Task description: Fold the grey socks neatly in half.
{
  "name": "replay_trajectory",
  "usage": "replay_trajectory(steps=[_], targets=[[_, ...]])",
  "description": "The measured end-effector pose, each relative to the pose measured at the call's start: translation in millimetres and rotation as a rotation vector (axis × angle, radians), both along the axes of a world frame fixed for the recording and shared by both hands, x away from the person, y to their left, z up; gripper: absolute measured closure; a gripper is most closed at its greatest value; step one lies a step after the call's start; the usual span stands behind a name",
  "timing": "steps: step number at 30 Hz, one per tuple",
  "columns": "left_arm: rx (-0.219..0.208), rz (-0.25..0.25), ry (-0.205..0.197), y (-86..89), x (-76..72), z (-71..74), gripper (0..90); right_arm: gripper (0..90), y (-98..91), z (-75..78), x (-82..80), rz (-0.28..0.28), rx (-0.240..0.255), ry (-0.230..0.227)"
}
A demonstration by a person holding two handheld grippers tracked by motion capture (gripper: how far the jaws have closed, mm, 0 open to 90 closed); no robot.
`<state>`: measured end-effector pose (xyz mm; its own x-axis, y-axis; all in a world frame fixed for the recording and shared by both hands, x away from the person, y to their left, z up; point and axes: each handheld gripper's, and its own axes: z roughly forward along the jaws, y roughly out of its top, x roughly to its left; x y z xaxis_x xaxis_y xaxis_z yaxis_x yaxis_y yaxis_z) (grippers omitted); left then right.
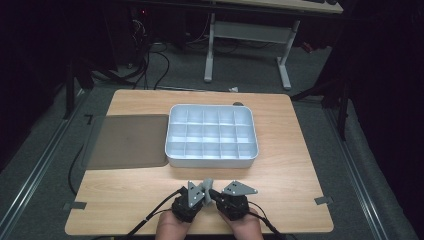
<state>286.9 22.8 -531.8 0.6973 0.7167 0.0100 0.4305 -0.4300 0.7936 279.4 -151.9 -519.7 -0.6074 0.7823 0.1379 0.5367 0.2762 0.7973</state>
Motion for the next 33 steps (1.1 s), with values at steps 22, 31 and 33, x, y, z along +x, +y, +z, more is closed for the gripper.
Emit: replay_trajectory(steps=[22,31,33], targets=[[-0.109,0.004,0.053,11.5,3.8,8.8,80.9,90.0,-9.9,-5.2,5.1,-0.031,0.008,0.006],[-0.189,0.016,0.007,25.6,-6.0,20.6,80.8,90.0,-9.6,-5.5,5.0,-0.032,0.008,0.007],[-0.209,0.027,-0.005,30.5,-7.8,23.8,80.6,89.9,-9.2,-5.7,4.8,-0.033,0.008,0.01]])
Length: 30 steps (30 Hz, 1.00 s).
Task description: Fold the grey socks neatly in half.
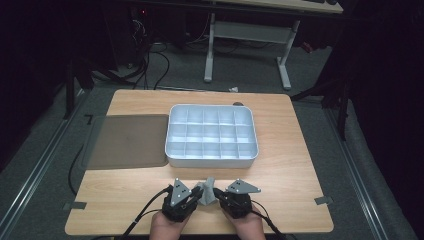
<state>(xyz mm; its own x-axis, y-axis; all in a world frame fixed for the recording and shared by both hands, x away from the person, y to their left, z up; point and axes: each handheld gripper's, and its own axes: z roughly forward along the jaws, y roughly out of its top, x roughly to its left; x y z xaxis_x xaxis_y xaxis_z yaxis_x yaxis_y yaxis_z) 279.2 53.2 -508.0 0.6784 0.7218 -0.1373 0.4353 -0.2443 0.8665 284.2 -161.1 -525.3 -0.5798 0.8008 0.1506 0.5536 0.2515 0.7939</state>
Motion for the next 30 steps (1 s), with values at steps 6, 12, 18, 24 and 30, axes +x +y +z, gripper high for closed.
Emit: replay_trajectory(steps=[6,12,18,24,30], targets=[[0.023,0.068,0.0,17.2,4.5,-4.5,87.2,89.9,0.5,-1.0,0.1,0.004,-0.004,-0.001],[0.109,0.07,0.061,14.4,12.2,-19.8,87.4,89.8,0.5,-0.1,-0.2,0.006,-0.007,-0.003],[0.127,0.047,0.084,6.6,11.8,-24.3,87.2,89.5,-1.7,2.2,-1.1,0.001,0.0,-0.011],[0.133,0.037,0.082,2.8,10.5,-23.1,87.0,89.2,-2.0,6.7,-2.6,0.004,0.001,-0.027],[0.136,0.026,0.08,-1.5,9.7,-22.5,87.0,89.2,0.0,7.6,-3.7,0.014,0.003,-0.029]])
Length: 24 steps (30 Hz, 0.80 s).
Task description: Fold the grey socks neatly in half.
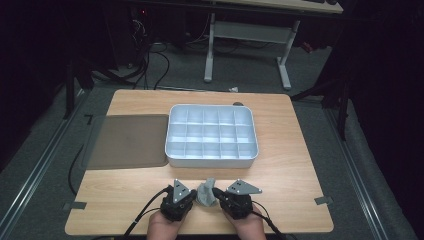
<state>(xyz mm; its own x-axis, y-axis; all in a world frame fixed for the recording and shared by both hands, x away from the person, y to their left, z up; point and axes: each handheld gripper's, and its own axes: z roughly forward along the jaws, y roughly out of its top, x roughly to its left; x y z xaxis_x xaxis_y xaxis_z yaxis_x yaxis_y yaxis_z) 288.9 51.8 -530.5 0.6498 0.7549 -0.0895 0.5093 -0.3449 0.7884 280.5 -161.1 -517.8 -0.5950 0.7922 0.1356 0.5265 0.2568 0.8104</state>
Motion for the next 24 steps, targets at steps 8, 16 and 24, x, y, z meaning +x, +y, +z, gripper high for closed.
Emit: replay_trajectory(steps=[8,16,24], targets=[[0.01,-0.023,0.001,-10.1,0.2,0.5,87.2,89.2,0.9,1.6,-1.0,-0.002,0.001,-0.004],[0.037,-0.053,-0.008,-25.4,5.0,3.3,88.1,89.3,-1.9,1.3,1.8,-0.018,-0.001,-0.006],[0.053,-0.07,-0.004,-28.0,3.8,1.8,90.0,89.8,3.4,-1.8,0.1,0.005,0.001,-0.002]])
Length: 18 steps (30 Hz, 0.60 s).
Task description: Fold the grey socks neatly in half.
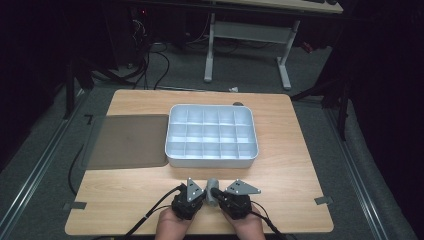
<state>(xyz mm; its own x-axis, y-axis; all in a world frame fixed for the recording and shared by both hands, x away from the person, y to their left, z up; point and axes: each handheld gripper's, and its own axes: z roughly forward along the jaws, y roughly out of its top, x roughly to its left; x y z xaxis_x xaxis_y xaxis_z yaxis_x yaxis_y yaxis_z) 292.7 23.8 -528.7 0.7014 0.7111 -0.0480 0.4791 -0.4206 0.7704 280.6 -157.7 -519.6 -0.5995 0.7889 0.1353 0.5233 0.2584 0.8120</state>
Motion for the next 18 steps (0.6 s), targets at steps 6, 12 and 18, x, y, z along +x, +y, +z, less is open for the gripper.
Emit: replay_trajectory(steps=[6,12,18], targets=[[0.02,-0.005,0.014,2.1,0.3,-2.8,90.0,90.0,4.6,-6.6,0.0,0.024,-0.016,0.011],[0.01,-0.006,0.022,6.1,0.4,-3.9,89.9,90.0,5.9,-9.9,0.3,0.029,-0.021,0.013],[-0.029,0.016,0.005,13.5,-0.8,4.1,87.6,90.0,5.2,-10.7,0.4,0.036,-0.018,0.009]])
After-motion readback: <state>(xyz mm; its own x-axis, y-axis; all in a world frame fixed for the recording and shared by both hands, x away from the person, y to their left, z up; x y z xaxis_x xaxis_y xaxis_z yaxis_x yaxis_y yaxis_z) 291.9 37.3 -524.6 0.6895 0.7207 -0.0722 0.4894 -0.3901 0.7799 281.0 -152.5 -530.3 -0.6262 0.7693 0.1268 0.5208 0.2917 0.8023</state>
